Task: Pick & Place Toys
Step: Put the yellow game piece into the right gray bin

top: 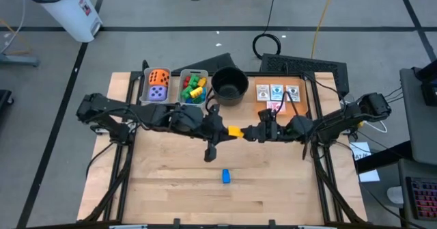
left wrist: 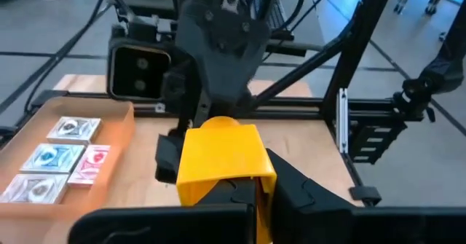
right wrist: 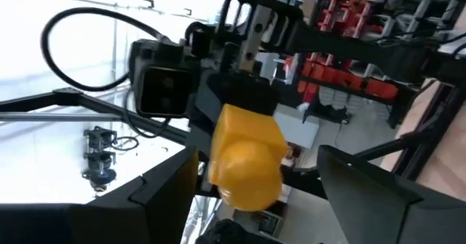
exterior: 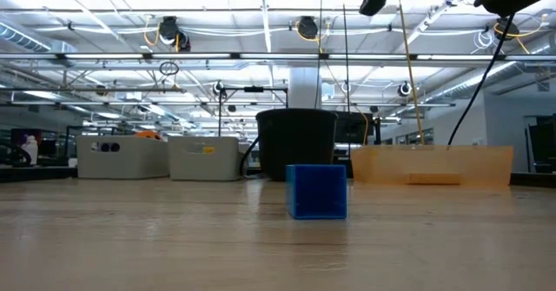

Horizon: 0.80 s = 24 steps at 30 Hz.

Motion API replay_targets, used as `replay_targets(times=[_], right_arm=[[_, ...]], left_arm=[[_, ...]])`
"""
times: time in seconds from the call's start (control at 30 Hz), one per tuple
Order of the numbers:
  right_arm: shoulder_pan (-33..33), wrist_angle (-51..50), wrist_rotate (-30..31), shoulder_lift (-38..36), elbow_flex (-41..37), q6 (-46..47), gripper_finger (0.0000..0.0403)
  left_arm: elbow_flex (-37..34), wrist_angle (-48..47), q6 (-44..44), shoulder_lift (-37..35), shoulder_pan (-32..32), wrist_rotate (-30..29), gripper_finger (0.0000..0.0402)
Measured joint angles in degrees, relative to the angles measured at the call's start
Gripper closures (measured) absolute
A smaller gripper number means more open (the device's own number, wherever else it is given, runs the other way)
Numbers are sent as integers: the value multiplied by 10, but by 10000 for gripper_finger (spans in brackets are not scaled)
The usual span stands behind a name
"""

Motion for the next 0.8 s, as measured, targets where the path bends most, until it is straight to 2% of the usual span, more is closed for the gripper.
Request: replay_targets(times=[0.3, 0.67, 0.8], right_arm=[[-2, 6, -4, 0, 0, 8, 135], [-2, 4, -2, 0, 0, 10, 218], [-2, 4, 7, 0, 0, 16, 237]], left_arm=[[0, -2, 16, 0, 8, -3, 396], [0, -2, 19, 0, 22, 18, 394], [0, -3, 19, 0, 22, 26, 387]])
